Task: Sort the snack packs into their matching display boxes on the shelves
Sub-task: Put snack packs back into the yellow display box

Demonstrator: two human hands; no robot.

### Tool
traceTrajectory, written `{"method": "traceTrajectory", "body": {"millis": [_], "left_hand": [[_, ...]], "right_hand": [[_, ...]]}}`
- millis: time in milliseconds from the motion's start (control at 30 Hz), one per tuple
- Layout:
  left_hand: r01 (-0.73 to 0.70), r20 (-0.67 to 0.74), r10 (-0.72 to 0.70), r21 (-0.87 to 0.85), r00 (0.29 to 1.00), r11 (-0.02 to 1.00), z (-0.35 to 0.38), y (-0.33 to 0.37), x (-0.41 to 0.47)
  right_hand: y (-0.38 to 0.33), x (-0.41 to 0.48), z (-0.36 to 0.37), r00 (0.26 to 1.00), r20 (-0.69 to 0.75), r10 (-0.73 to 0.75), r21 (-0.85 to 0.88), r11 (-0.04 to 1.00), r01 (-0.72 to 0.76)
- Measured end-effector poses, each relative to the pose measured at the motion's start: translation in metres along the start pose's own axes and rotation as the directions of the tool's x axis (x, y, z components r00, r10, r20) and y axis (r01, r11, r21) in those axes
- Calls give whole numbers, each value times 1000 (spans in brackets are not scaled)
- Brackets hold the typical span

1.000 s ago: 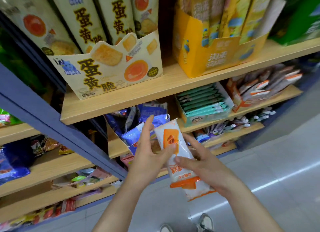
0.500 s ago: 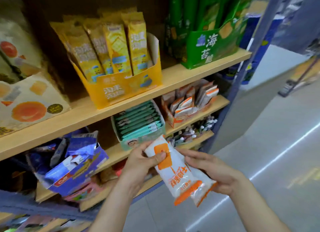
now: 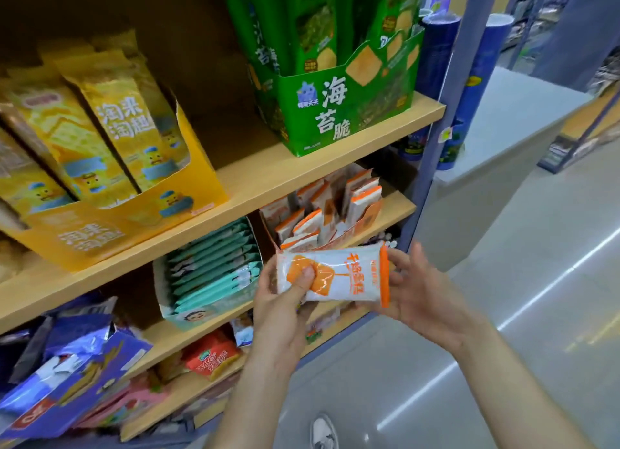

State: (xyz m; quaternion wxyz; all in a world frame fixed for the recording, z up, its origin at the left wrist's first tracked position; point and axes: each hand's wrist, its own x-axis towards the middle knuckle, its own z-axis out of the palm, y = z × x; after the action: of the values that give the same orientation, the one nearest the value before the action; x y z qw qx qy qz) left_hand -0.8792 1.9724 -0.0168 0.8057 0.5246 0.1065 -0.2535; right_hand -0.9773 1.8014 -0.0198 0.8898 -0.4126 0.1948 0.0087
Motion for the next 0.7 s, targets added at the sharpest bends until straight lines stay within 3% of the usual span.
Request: {"method": "traceTrajectory", "body": {"millis": [67, 133, 267, 333, 400, 433, 500, 533, 600, 700], "left_hand": [[-47, -21, 47, 31, 999, 998, 9, -4, 13], [-70, 5, 70, 129, 998, 989, 17, -10, 22], [-146, 94, 117, 425, 989, 893, 23, -6, 45], [-308, 169, 262, 642, 950, 702, 19, 1, 61], [-450, 280, 441, 822, 853, 350, 14, 9, 75], [-478, 375, 474, 871, 797, 114, 13, 12, 81], [-443, 537, 363, 840, 761, -314, 14, 12, 93], [-393, 537, 289, 813, 793, -430, 19, 11, 100], [-298, 455, 204, 801, 867, -519, 28, 6, 113], [-207, 335, 162, 827, 928, -523, 41, 8, 127]], "right_hand": [[0, 10, 1, 991, -38, -132, -227, 966, 120], [-6, 25, 5, 958, -163, -236, -428, 892, 147], [-28, 56, -9, 919, -219, -328, -511, 841, 179], [-42, 68, -19, 900, -214, -380, -576, 793, 198], [-56, 79, -23, 879, -203, -431, -672, 714, 195], [-61, 86, -24, 873, -176, -455, -715, 668, 204], [-66, 100, -25, 865, -77, -496, -775, 576, 261], [-68, 109, -25, 859, 0, -513, -808, 506, 303], [-67, 124, -28, 825, 196, -531, -869, 296, 397], [-62, 138, -35, 748, 440, -497, -869, -24, 495]]}}
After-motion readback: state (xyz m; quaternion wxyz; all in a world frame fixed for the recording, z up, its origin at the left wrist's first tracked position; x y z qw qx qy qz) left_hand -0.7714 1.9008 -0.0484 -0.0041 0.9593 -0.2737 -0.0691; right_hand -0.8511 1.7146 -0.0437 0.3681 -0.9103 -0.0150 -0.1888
